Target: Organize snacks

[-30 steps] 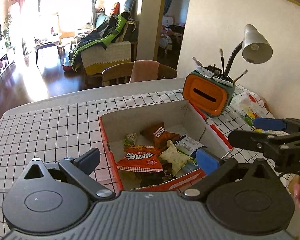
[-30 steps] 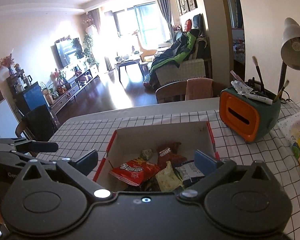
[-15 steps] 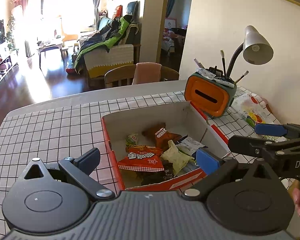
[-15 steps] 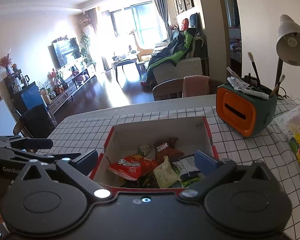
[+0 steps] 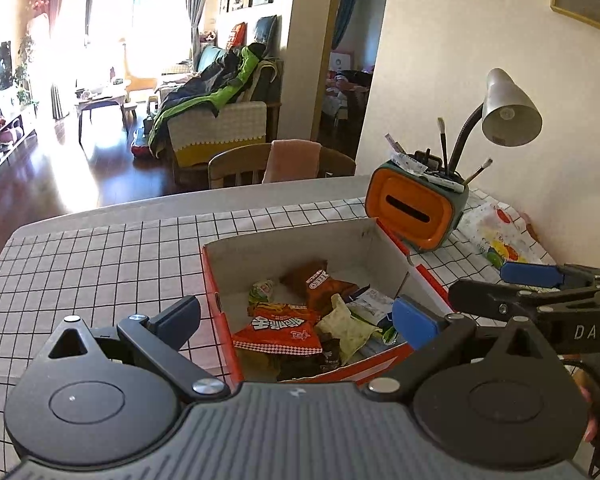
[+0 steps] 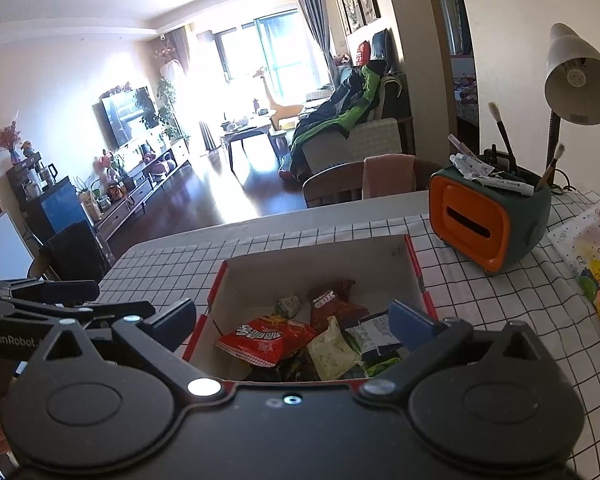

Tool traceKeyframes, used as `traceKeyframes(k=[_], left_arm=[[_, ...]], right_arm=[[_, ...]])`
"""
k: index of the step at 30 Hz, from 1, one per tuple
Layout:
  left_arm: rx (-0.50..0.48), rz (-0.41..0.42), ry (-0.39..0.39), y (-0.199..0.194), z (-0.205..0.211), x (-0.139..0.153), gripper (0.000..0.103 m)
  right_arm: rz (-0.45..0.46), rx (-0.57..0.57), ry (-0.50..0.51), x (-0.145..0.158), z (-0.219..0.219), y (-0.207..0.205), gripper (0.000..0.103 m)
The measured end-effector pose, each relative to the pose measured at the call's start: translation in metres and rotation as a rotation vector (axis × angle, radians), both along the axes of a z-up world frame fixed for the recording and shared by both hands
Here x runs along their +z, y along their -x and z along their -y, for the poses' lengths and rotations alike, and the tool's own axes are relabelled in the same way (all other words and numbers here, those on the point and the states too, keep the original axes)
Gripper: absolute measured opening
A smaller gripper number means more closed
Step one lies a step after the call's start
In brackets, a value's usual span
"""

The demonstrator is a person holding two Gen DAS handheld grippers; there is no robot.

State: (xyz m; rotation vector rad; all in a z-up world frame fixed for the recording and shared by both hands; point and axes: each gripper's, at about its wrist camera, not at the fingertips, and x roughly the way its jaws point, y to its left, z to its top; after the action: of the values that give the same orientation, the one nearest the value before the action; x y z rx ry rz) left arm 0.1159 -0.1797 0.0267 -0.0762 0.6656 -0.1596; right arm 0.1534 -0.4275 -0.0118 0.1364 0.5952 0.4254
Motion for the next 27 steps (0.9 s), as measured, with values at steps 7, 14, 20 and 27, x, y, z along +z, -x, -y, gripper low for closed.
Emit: traceKeyframes(k=[7, 14, 20, 27], left_arm=[[-0.004, -0.013, 0.004, -0.001, 0.001, -0.002, 0.103], [-0.009, -0.03, 0.008, -0.003, 0.002, -0.005, 0.103], [-0.004, -0.05, 0.013, -0.004, 0.002, -0.008, 0.103], [-0.008, -0.074, 0.021, -0.006, 0.003, -0.012, 0.103]], right_arm=[[-0.005, -0.003, 0.012, -0.001, -0.001, 0.001, 0.103], [-0.015, 0.0, 0.014, -0.001, -0.002, 0.001, 0.103], [-0.029, 0.003, 0.013, -0.002, -0.002, -0.001, 0.103], [-0.042, 0.002, 0.02, -0.005, -0.002, -0.003, 0.103]])
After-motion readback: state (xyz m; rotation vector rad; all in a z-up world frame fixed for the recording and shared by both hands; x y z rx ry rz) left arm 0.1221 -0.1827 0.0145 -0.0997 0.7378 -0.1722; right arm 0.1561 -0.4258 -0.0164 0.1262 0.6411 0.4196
